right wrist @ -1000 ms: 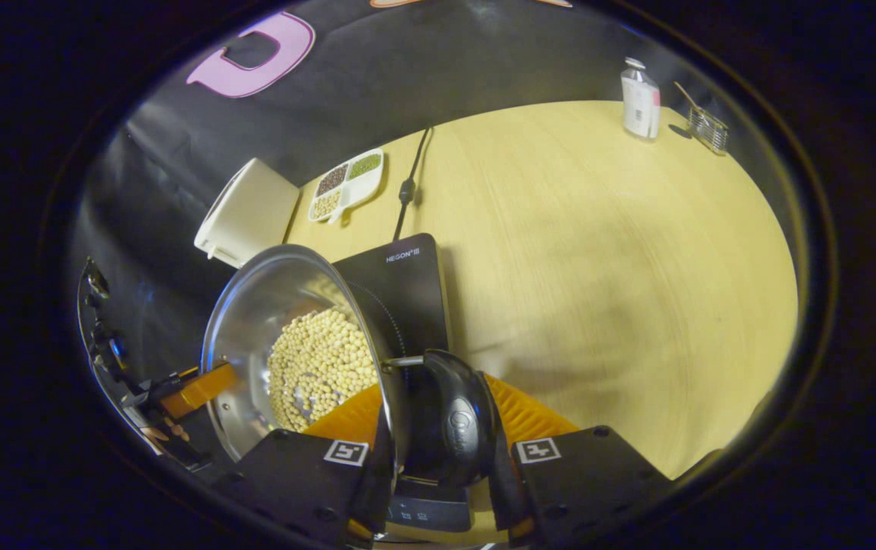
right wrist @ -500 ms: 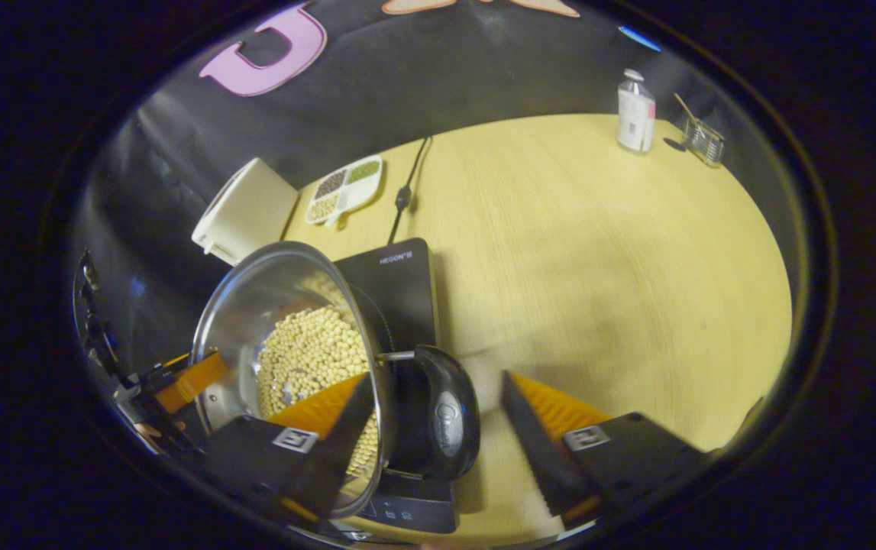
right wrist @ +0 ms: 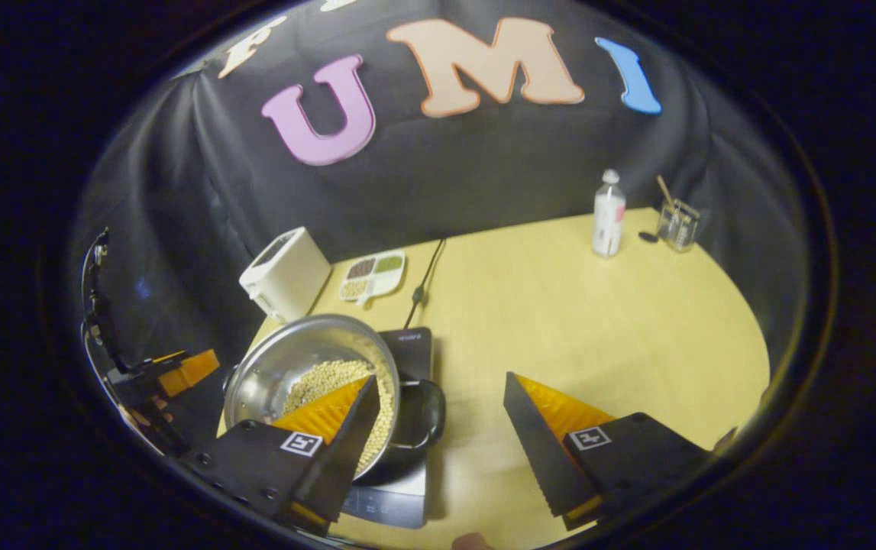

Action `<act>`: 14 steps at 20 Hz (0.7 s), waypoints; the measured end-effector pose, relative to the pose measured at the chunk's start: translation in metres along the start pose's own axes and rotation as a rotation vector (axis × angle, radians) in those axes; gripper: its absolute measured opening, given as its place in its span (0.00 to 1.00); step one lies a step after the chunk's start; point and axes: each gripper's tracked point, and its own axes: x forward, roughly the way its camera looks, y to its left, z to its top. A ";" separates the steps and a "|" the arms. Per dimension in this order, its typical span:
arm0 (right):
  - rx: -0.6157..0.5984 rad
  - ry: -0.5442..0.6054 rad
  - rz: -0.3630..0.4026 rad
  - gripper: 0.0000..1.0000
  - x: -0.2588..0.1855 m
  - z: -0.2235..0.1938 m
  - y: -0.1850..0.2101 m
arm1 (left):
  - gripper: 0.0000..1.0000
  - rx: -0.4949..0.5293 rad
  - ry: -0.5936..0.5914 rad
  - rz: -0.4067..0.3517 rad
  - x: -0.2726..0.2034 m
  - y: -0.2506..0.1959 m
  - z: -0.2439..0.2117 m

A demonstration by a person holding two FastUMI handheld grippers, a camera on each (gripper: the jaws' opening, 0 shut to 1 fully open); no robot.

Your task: First push the handle of the pot to place it horizontally, then grasp the pot with both hands and set it on the induction cooktop.

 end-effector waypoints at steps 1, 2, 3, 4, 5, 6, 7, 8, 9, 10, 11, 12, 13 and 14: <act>-0.008 -0.035 -0.008 0.92 -0.012 0.013 -0.007 | 0.98 0.010 -0.031 0.004 -0.010 -0.006 0.011; -0.015 -0.068 -0.013 1.00 -0.024 0.025 -0.013 | 0.98 0.025 -0.063 -0.002 -0.021 -0.014 0.023; -0.023 -0.108 -0.012 0.93 -0.036 0.040 -0.020 | 0.98 0.040 -0.096 -0.008 -0.032 -0.025 0.034; -0.028 -0.147 -0.018 1.00 -0.049 0.054 -0.028 | 0.98 0.049 -0.131 -0.020 -0.044 -0.037 0.047; -0.037 -0.182 -0.018 0.92 -0.061 0.068 -0.036 | 0.98 0.051 -0.164 -0.033 -0.059 -0.049 0.057; -0.054 -0.219 -0.014 0.93 -0.075 0.082 -0.044 | 0.98 0.046 -0.183 -0.036 -0.071 -0.065 0.065; -0.079 -0.260 -0.009 1.00 -0.087 0.099 -0.054 | 0.98 0.035 -0.201 -0.040 -0.083 -0.083 0.072; -0.106 -0.297 -0.006 0.93 -0.101 0.112 -0.064 | 0.98 0.017 -0.229 -0.038 -0.097 -0.098 0.082; -0.126 -0.328 -0.001 0.93 -0.114 0.126 -0.076 | 1.00 0.002 -0.249 -0.032 -0.113 -0.111 0.091; -0.137 -0.352 0.013 0.93 -0.131 0.138 -0.084 | 0.98 -0.011 -0.272 -0.021 -0.129 -0.126 0.100; -0.140 -0.386 0.031 0.93 -0.147 0.153 -0.094 | 0.98 -0.022 -0.307 -0.009 -0.146 -0.141 0.110; -0.144 -0.426 0.046 0.93 -0.162 0.166 -0.106 | 1.00 -0.022 -0.340 0.002 -0.163 -0.155 0.120; -0.150 -0.471 0.056 0.93 -0.177 0.181 -0.119 | 0.98 -0.018 -0.377 0.014 -0.181 -0.171 0.129; -0.158 -0.511 0.061 0.93 -0.192 0.193 -0.132 | 0.98 -0.014 -0.404 0.021 -0.194 -0.184 0.137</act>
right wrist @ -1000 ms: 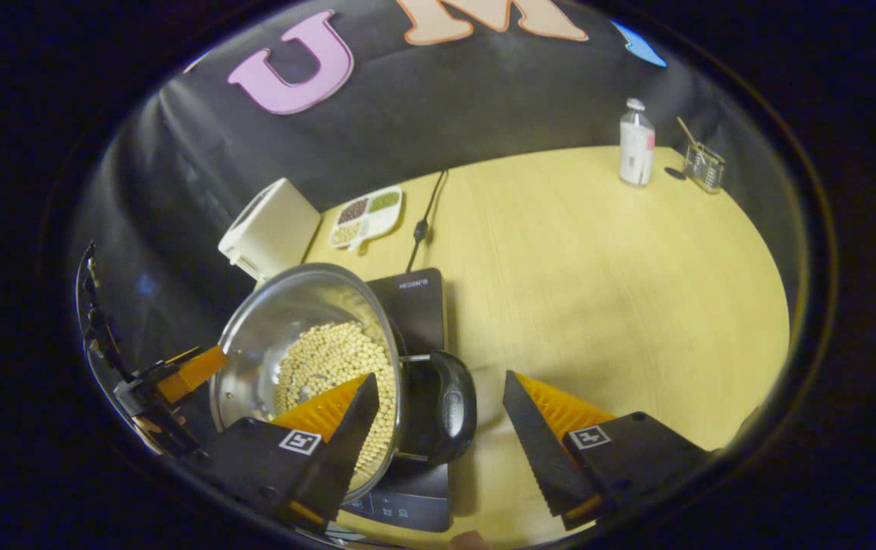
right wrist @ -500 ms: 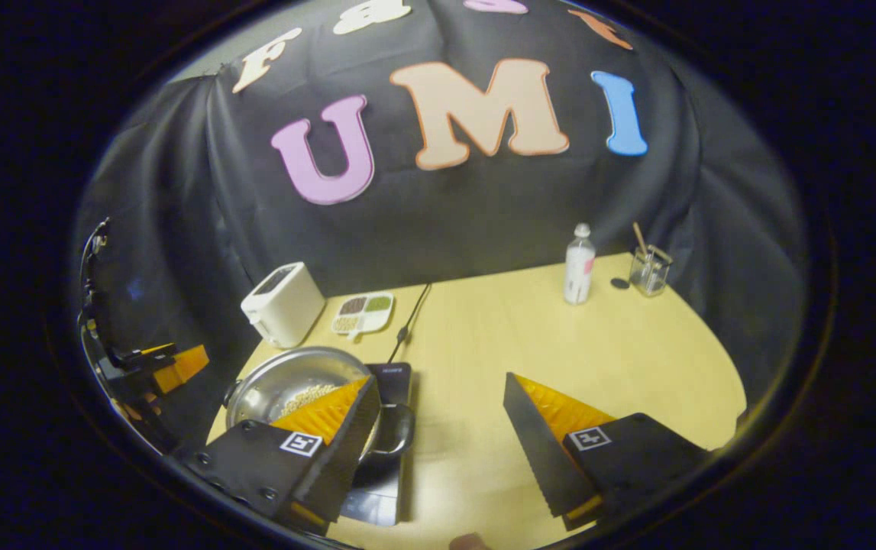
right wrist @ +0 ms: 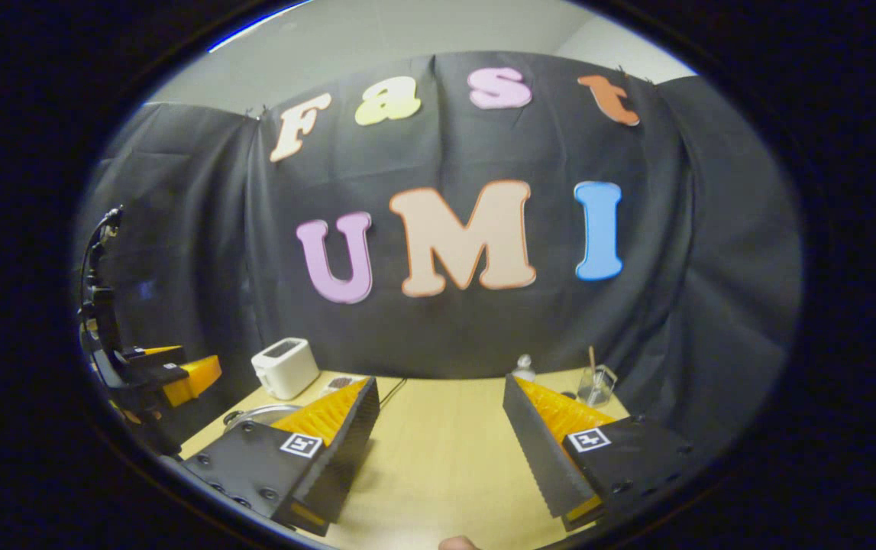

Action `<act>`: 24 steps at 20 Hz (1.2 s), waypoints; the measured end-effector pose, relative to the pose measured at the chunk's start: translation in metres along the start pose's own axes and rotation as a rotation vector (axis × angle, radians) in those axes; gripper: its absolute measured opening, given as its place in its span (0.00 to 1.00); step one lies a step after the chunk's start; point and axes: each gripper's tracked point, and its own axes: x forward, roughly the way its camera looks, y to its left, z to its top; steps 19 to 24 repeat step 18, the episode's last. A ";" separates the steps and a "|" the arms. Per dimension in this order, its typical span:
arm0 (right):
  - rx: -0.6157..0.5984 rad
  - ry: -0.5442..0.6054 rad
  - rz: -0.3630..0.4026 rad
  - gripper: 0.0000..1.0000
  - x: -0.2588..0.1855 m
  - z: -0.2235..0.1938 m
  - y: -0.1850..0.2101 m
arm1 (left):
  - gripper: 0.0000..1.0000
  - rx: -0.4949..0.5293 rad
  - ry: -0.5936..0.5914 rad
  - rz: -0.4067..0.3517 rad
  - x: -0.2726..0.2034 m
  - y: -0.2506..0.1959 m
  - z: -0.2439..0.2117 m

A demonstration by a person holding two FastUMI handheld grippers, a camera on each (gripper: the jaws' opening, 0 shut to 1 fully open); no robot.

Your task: First push the handle of the pot to place it horizontally, then grasp the pot with both hands and set it on the induction cooktop.

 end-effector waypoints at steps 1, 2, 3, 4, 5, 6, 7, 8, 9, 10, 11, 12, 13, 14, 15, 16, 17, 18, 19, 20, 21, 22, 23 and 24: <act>-0.010 -0.030 0.005 0.93 -0.009 0.014 -0.015 | 0.98 0.006 -0.024 0.003 -0.010 -0.015 0.007; -0.019 -0.055 0.003 0.93 -0.020 0.027 -0.029 | 0.98 0.008 -0.052 0.005 -0.023 -0.031 0.019; -0.026 -0.082 -0.001 0.93 -0.032 0.040 -0.044 | 1.00 0.006 -0.076 0.006 -0.032 -0.044 0.030; -0.031 -0.105 -0.007 0.93 -0.052 0.041 -0.058 | 0.98 0.003 -0.099 0.008 -0.042 -0.056 0.041; -0.038 -0.120 -0.015 0.92 -0.061 0.051 -0.069 | 1.00 -0.002 -0.119 0.010 -0.055 -0.068 0.049; -0.042 -0.129 -0.026 0.92 -0.069 0.057 -0.082 | 0.98 -0.009 -0.132 0.005 -0.065 -0.081 0.056; -0.046 -0.128 -0.037 0.92 -0.082 0.061 -0.094 | 0.98 -0.019 -0.138 -0.005 -0.074 -0.095 0.057; -0.047 -0.128 -0.044 1.00 -0.096 0.062 -0.102 | 0.98 -0.028 -0.141 -0.014 -0.082 -0.106 0.058; -0.047 -0.131 -0.055 0.99 -0.106 0.063 -0.111 | 0.99 -0.035 -0.144 -0.022 -0.089 -0.115 0.059; -0.049 -0.131 -0.068 0.99 -0.114 0.061 -0.118 | 1.00 -0.036 -0.142 -0.024 -0.095 -0.122 0.058; -0.050 -0.128 -0.078 0.99 -0.121 0.059 -0.125 | 1.00 -0.027 -0.139 -0.023 -0.100 -0.126 0.055; -0.048 -0.125 -0.088 0.99 -0.127 0.056 -0.130 | 0.98 -0.017 -0.140 -0.018 -0.104 -0.129 0.054; -0.045 -0.125 -0.095 0.99 -0.131 0.054 -0.135 | 0.99 -0.006 -0.146 -0.010 -0.108 -0.130 0.054; -0.042 -0.128 -0.104 0.99 -0.138 0.055 -0.139 | 0.98 0.007 -0.151 -0.006 -0.111 -0.133 0.053; -0.038 -0.133 -0.114 0.99 -0.143 0.055 -0.143 | 0.98 0.018 -0.152 -0.007 -0.114 -0.137 0.051; -0.035 -0.139 -0.122 0.99 -0.148 0.055 -0.146 | 0.98 0.026 -0.155 -0.010 -0.117 -0.140 0.049; -0.032 -0.142 -0.127 0.99 -0.152 0.055 -0.148 | 0.98 0.030 -0.159 -0.015 -0.120 -0.143 0.048; -0.032 -0.144 -0.129 0.99 -0.156 0.053 -0.149 | 1.00 0.033 -0.160 -0.021 -0.122 -0.147 0.047; -0.032 -0.144 -0.129 0.99 -0.156 0.053 -0.149 | 1.00 0.033 -0.160 -0.021 -0.122 -0.147 0.047; -0.032 -0.144 -0.129 0.99 -0.156 0.053 -0.149 | 1.00 0.033 -0.160 -0.021 -0.122 -0.147 0.047; -0.032 -0.144 -0.129 0.99 -0.156 0.053 -0.149 | 1.00 0.033 -0.160 -0.021 -0.122 -0.147 0.047; -0.032 -0.144 -0.129 0.99 -0.156 0.053 -0.149 | 1.00 0.033 -0.160 -0.021 -0.122 -0.147 0.047; -0.032 -0.144 -0.129 0.99 -0.156 0.053 -0.149 | 1.00 0.033 -0.160 -0.021 -0.122 -0.147 0.047; -0.032 -0.144 -0.129 0.99 -0.156 0.053 -0.149 | 1.00 0.033 -0.160 -0.021 -0.122 -0.147 0.047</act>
